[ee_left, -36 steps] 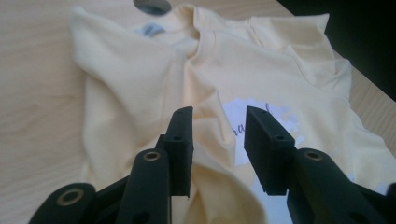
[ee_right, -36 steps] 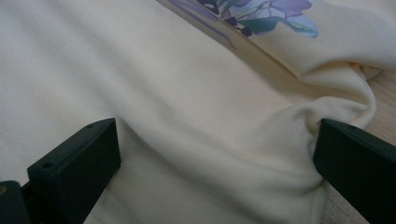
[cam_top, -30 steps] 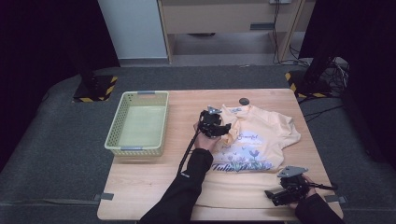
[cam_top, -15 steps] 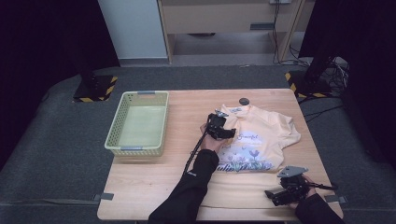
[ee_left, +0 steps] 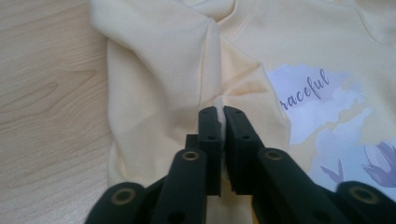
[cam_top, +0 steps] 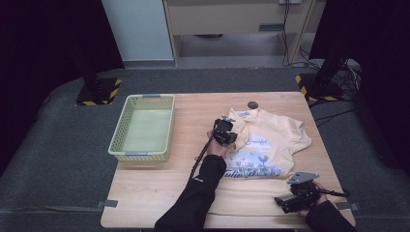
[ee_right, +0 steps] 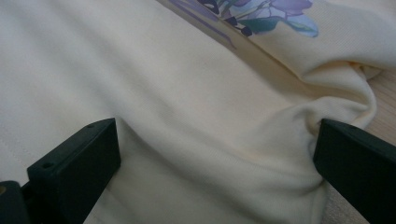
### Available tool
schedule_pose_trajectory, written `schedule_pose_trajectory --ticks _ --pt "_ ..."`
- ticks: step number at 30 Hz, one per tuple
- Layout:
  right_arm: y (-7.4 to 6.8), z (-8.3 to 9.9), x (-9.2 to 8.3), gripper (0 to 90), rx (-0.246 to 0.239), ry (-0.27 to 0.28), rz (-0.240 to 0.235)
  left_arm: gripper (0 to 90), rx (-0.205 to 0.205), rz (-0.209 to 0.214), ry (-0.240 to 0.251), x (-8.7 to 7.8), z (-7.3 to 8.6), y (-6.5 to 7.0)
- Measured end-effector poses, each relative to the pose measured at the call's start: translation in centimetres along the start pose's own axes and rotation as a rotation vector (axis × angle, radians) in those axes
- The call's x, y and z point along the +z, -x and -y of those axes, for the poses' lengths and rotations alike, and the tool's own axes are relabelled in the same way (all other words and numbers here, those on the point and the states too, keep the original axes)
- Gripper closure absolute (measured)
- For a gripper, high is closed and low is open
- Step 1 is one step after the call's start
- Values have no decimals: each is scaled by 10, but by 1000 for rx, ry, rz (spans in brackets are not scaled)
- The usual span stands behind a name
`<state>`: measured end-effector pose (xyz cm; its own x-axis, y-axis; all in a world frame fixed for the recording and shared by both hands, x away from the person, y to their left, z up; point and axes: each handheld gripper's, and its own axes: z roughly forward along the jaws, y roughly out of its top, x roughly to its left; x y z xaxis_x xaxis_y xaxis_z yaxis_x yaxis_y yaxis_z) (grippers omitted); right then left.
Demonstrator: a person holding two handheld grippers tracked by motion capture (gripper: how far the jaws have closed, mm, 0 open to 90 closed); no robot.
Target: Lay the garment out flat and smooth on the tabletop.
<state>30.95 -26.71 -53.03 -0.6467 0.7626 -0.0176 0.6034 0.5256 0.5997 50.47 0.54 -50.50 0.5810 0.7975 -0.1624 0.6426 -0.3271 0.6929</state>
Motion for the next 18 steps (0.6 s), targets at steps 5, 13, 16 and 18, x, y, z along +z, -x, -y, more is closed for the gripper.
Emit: schedule_pose_trajectory --ticks 5,13,16,18 --pt "0 0 0 8 0 0 0 872 12 -15 33 -14 -3 -2" --pt "0 0 0 7 0 0 0 873 -14 -99 120 -66 -12 -29" --pt "0 0 0 8 -1 -1 1 874 -36 -150 138 -87 -11 -45" --pt "0 0 0 7 -1 0 1 874 -48 -202 142 -98 -8 -56"
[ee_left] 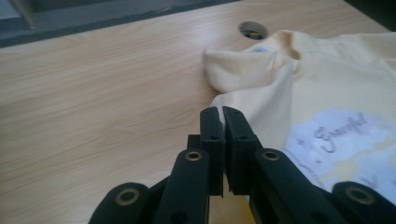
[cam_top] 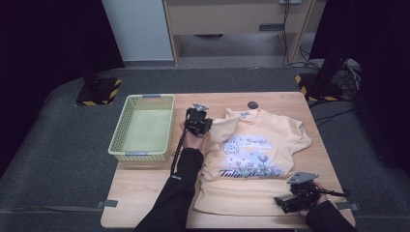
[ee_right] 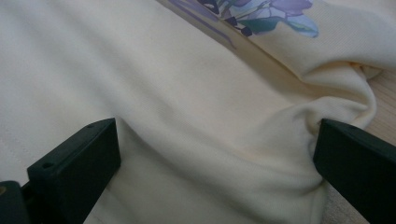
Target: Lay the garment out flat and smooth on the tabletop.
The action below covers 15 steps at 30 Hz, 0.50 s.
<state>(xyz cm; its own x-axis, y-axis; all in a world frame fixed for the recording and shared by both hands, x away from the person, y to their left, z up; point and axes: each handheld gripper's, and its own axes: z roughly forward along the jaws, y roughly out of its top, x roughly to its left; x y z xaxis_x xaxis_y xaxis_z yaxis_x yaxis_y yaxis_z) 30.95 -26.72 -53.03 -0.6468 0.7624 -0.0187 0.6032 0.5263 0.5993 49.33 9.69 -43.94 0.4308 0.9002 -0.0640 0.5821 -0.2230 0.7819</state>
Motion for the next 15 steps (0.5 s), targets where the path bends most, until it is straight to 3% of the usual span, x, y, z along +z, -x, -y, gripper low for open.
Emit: schedule_pose_trajectory --ticks 4,7,13,15 --pt "0 0 0 8 1 -1 0 875 -7 -110 -27 -13 5 -25" --pt "0 0 0 8 2 -1 0 875 -19 -159 -49 -18 11 -40" --pt "0 0 0 13 6 0 1 859 -47 -206 -29 -27 18 -53" --pt "0 0 -1 18 4 -1 1 759 -38 -252 -3 -30 16 -53"
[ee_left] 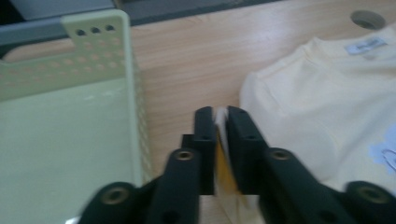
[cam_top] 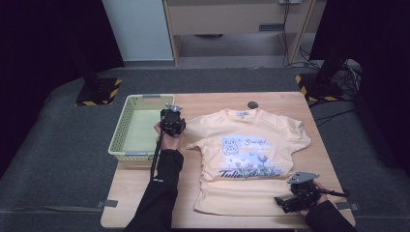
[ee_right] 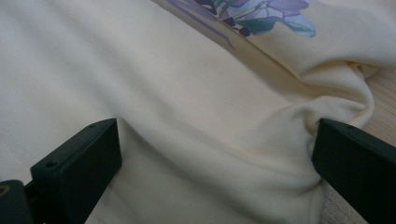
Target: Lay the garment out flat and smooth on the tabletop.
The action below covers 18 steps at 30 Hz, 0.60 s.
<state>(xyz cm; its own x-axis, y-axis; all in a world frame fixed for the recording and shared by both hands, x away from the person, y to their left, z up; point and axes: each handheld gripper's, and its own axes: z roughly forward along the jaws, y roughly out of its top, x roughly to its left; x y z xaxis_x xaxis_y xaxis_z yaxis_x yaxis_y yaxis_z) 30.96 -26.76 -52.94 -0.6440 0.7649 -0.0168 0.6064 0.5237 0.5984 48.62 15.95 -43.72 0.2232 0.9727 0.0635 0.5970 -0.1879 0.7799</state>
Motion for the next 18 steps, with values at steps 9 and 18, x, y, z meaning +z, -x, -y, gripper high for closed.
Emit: schedule_pose_trajectory --ticks 9,18 --pt "1 -4 -5 29 22 -1 1 611 20 77 63 -2 4 14" --pt "3 -7 -6 23 35 26 0 517 20 212 -27 41 38 59"
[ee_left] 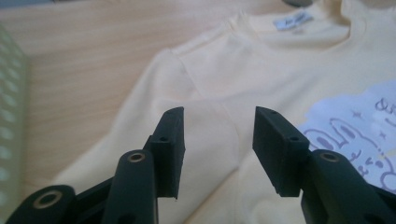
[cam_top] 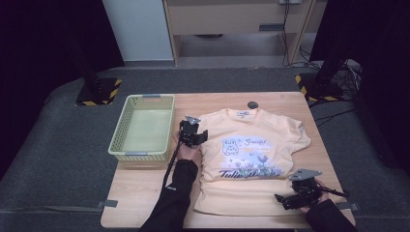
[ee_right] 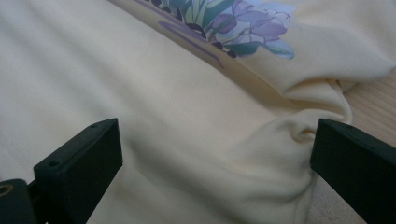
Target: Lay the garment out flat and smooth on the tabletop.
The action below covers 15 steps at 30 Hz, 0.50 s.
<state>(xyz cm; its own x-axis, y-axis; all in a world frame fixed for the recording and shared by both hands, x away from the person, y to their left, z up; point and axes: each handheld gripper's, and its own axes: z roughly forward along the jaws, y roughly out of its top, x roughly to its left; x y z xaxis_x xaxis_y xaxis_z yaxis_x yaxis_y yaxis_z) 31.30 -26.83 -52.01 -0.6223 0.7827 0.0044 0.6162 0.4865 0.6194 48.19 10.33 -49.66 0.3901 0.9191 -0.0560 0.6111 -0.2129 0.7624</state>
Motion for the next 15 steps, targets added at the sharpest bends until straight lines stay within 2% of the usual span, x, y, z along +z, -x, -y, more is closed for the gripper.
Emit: schedule_pose_trajectory --ticks 4,7,10,13,15 --pt "-1 -3 4 21 -7 -6 -10 492 10 -4 -34 20 7 4" --pt "-1 -5 8 23 -9 -18 -17 469 20 -33 -51 30 11 4" --pt "-1 -5 11 26 -21 -32 -12 466 19 -53 -61 36 13 0" --pt "-1 -5 13 26 -26 -37 -11 469 17 -61 -50 38 13 -3" --pt "-1 -5 14 25 -30 -37 -10 476 27 -82 -47 39 12 -5"
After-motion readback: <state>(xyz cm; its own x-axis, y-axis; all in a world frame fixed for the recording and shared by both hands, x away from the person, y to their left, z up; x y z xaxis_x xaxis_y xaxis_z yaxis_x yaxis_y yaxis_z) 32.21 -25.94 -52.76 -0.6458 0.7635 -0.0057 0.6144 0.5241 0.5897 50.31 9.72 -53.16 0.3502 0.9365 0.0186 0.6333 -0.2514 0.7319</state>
